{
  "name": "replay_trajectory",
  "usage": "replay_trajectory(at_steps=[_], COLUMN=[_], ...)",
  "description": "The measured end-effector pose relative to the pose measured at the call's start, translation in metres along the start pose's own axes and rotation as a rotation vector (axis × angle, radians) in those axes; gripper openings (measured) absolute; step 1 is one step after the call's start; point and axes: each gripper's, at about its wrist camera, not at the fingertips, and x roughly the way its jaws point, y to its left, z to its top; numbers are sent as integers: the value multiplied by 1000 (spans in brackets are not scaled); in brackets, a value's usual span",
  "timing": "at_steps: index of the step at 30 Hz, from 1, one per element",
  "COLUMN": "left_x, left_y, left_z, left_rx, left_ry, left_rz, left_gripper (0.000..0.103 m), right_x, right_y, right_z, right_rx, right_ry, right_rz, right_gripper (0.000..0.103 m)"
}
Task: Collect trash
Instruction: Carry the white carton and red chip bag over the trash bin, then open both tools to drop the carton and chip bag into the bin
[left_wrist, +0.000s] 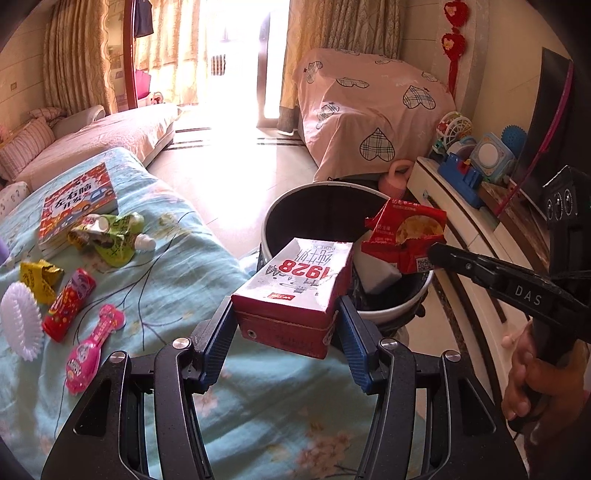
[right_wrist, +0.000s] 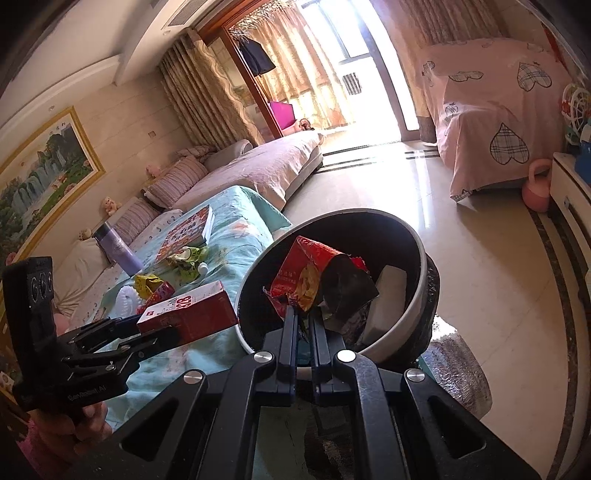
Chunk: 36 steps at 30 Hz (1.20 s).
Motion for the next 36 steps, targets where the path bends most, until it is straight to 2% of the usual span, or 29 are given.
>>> replay_trajectory(at_steps=[15, 28, 29, 31, 32, 33, 36], left_x=[35, 52, 52, 51, 49, 46, 37], left_y=[-14, -15, -13, -9, -8, -6, 1], left_z=[26, 37, 36, 35, 33, 32, 24], left_rx=[38, 12, 4, -9, -16, -23, -49], left_ry=[27, 59, 64, 69, 68, 60, 51], left_rz=[-6, -31, -32, -42, -38, -33, -37], left_gripper=[54, 55, 56, 62, 68, 70, 73], right_x=[21, 39, 40, 41, 41, 41, 35], right_y=[-11, -14, -14, -16, -19, -20, -20], right_z=[14, 25, 26, 28, 29, 28, 26], right_rx=[-27, -54, -51, -40, -28, -18, 4], right_ry=[50, 90, 91, 94, 96, 94, 77], right_rz=[-43, -69, -71, -70, -66, -63, -44], right_gripper=[5, 6, 12, 14, 21, 32, 50])
